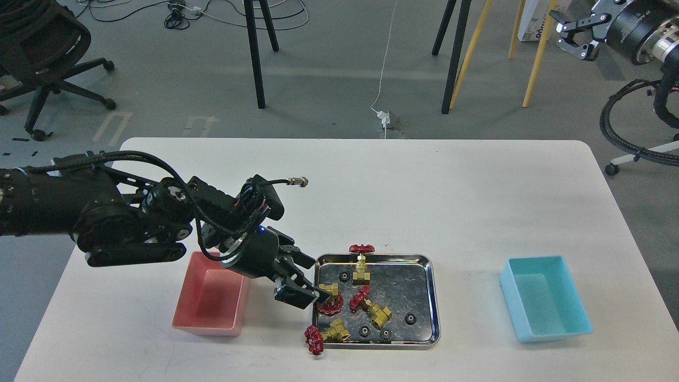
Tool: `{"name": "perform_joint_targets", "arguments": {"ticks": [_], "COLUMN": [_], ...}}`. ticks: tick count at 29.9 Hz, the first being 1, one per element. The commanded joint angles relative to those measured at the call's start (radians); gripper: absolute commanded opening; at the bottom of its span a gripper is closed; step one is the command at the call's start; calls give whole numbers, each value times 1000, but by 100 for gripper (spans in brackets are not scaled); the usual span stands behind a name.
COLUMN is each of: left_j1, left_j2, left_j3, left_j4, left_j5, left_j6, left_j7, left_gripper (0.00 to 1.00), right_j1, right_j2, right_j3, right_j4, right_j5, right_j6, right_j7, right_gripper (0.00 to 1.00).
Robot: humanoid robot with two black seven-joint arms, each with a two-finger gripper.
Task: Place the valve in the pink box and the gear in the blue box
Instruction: 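Grasp a red-handled valve on the tray with the left gripper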
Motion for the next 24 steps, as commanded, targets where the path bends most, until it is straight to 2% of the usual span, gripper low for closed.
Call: {"name": "perform_joint_targets", "arguments": {"ticks": [1,4,11,24], "left_j1": [55,90,114,154], "left_j2": [-26,-46,-50,-95], "left_j3": [-26,-51,-60,-61], "left_j4": [55,99,109,154], "left_j5": [21,52,61,61], "left_j6": [12,12,12,49], "left_j7": [0,0,0,0], "left_gripper": [85,85,84,73], "right_j1": [0,-5,-7,-26], "right_j2": [-1,-1,-9,-9], "right_j3": [-5,-5,-7,-9], "right_j4": [0,4,7,10], "right_j5": [0,0,0,0], "right_j6": [0,0,0,0], "right_j7": [0,0,0,0], "right_gripper": [100,100,100,100]}}
